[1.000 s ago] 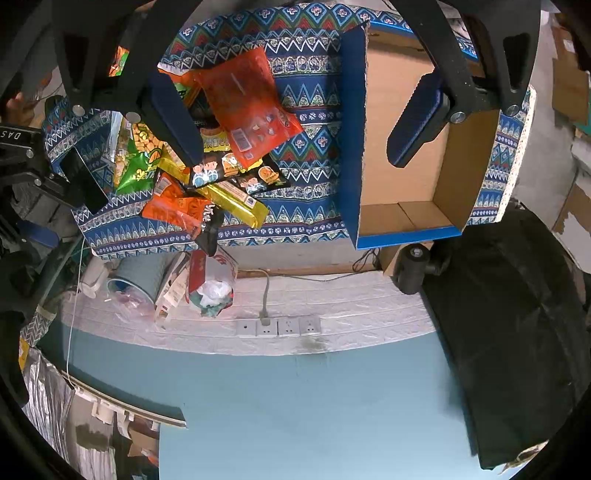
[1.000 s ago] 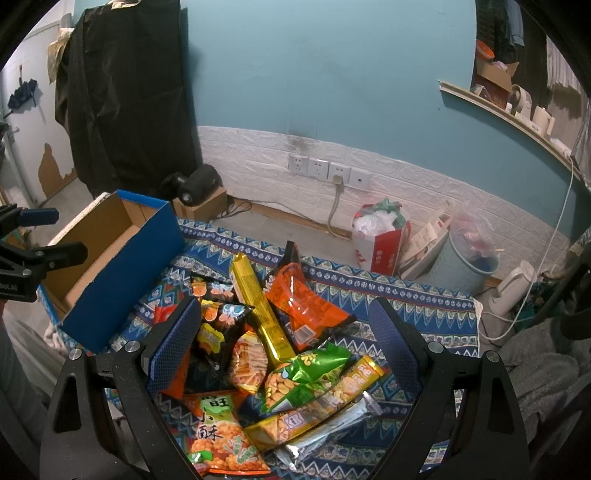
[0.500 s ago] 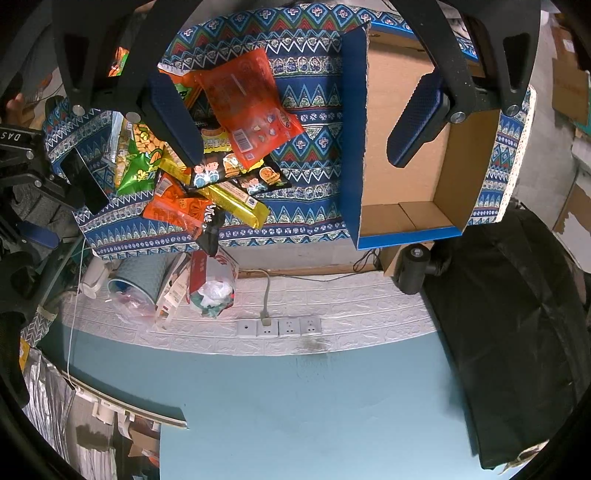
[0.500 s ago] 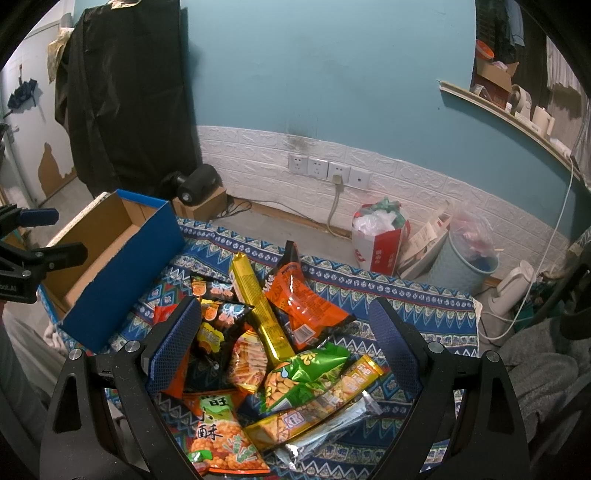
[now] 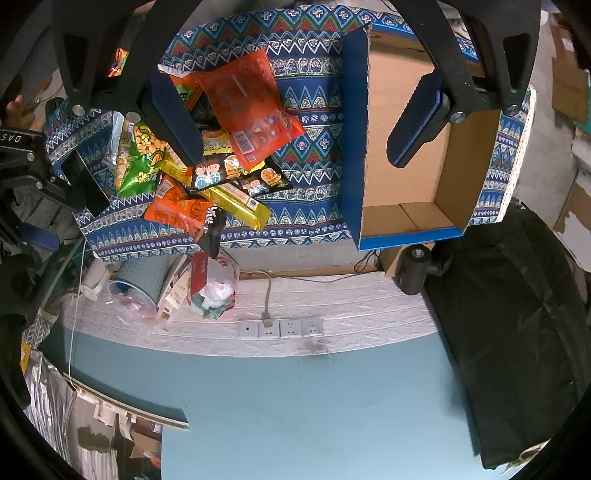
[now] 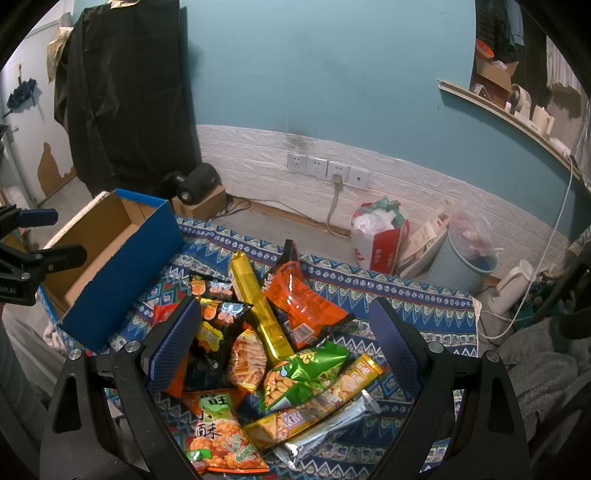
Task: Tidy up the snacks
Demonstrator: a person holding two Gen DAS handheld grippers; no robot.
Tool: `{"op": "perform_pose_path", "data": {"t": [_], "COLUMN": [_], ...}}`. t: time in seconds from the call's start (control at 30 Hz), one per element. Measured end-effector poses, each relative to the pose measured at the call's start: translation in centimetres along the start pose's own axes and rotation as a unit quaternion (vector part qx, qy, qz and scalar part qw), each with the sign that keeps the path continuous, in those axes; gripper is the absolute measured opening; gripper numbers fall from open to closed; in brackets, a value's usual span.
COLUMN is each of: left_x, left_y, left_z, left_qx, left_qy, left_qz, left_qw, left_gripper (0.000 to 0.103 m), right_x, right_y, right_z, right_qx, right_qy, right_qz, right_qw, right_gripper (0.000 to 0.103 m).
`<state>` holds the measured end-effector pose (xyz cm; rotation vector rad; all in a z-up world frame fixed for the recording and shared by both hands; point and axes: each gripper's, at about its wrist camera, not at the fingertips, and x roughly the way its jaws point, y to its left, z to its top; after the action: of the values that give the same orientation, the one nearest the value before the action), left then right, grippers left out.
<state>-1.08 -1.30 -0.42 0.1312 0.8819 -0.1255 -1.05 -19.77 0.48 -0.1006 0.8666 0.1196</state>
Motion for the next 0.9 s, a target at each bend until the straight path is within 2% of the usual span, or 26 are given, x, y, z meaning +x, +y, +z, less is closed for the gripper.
{"op": "perform_pose_path", "data": {"t": [0.9], "left_x": [0.63], "left_y": [0.18], "left_z": [0.22], "left_qx": [0.003], "left_qy": [0.011], "left_qz": [-0.002], "left_qw": [0.9999], "left_gripper": [0.101], "right_x": [-0.20], "right_y": [-0.39], "right_z": [-0.27], "right_qx": [0.001], "right_qy": [0.002], "right_qz": [-0.002], "right_qw": [1.000], "right_gripper": [0.090]}}
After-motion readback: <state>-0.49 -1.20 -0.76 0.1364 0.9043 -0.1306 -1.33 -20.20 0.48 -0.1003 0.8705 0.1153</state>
